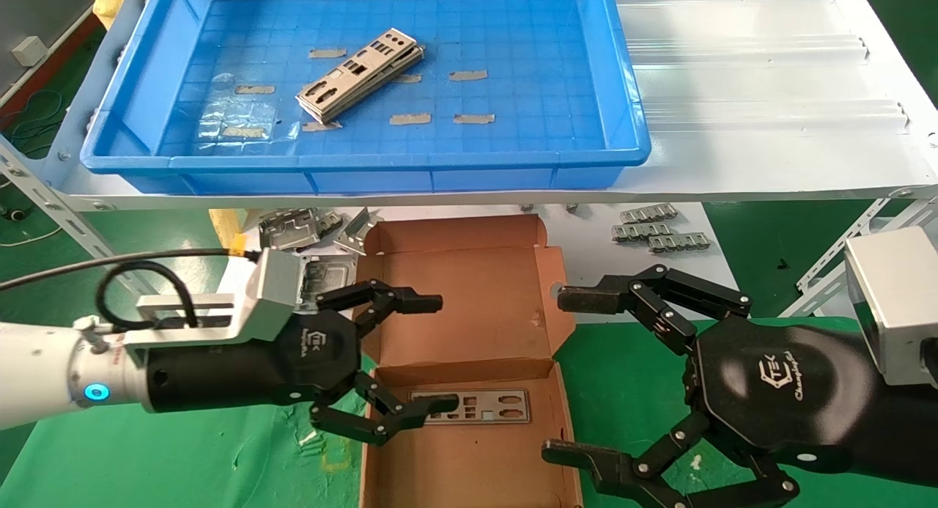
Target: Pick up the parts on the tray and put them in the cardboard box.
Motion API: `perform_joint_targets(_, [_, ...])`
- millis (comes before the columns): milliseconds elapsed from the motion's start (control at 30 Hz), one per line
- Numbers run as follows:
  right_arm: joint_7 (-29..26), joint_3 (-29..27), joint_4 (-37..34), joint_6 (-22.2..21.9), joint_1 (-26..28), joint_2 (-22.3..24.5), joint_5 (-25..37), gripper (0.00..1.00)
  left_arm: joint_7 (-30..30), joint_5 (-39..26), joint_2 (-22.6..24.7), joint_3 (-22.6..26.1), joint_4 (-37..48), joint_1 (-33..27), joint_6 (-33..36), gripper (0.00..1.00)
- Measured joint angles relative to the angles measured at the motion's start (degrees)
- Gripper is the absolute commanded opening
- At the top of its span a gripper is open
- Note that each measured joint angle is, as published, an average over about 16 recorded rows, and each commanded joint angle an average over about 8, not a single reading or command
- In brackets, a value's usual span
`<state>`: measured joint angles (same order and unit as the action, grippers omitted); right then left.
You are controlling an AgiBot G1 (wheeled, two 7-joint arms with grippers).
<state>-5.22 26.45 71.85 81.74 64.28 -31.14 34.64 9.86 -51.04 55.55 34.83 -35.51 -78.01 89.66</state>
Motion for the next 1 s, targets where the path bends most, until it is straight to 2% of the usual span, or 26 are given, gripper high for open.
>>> perform_joint_targets(1000, [0.00,0.00,0.00,0.00,0.00,0.00,0.00,1.00,-17.10,7.62,-17.04,-15.61,-31.59,13.65,-3.29,1.00])
